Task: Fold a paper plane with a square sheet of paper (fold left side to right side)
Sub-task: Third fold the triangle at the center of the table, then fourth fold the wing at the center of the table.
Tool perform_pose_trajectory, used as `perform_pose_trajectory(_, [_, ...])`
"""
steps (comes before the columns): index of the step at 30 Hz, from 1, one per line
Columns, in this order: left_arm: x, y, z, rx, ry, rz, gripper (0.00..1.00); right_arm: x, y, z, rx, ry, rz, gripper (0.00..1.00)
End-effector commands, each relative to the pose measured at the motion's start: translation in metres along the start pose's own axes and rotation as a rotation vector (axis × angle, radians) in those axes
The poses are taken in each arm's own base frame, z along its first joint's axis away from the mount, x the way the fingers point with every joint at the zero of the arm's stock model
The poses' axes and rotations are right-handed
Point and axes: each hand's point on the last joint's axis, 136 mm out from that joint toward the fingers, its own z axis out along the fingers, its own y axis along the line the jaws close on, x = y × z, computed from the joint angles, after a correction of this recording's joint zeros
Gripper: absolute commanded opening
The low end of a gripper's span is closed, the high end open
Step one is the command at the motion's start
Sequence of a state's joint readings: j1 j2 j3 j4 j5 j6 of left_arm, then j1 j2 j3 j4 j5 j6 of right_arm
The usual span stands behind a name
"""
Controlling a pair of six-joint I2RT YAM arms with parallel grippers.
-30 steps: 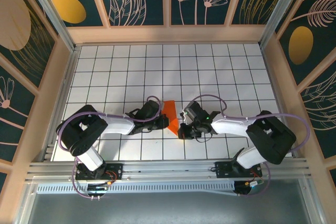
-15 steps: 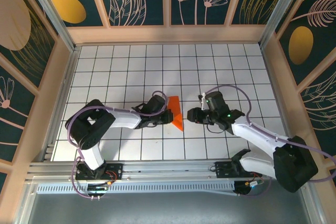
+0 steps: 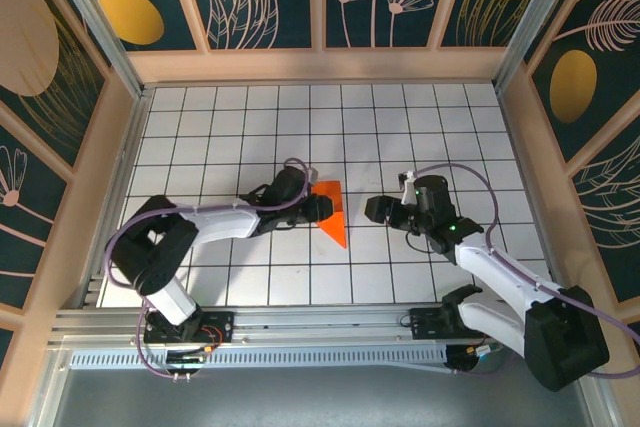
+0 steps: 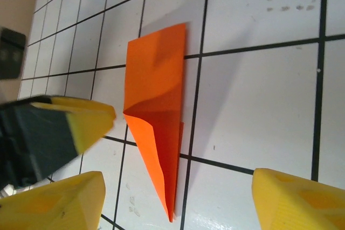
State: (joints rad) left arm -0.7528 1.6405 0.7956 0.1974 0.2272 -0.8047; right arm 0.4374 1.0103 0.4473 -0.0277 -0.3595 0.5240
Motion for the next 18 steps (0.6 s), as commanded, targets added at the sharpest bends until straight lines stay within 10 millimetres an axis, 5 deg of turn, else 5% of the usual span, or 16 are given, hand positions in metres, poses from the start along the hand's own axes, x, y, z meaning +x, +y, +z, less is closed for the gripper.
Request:
perform_pose_trajectory(1, [-0.017,0.004,-0.022,-0.002,-0.069,-0.025,0.37,-0.007,0.011,0.004,-0.044,-0.013,-0.071,0.73])
perform_pose_trajectory(9, [-0.024,0.039,-0.063,-0.031,-0.234,-0.164,0.48,0.005,0.032,0.033,-0.103,0.058,-0.173,0.73])
perform_pose_trajectory(18, [-0.005,0.061,-0.07,-0.049,-0.25,-0.241,0.51,0.023,0.04,0.07,-0.12,0.132,-0.262,0.67])
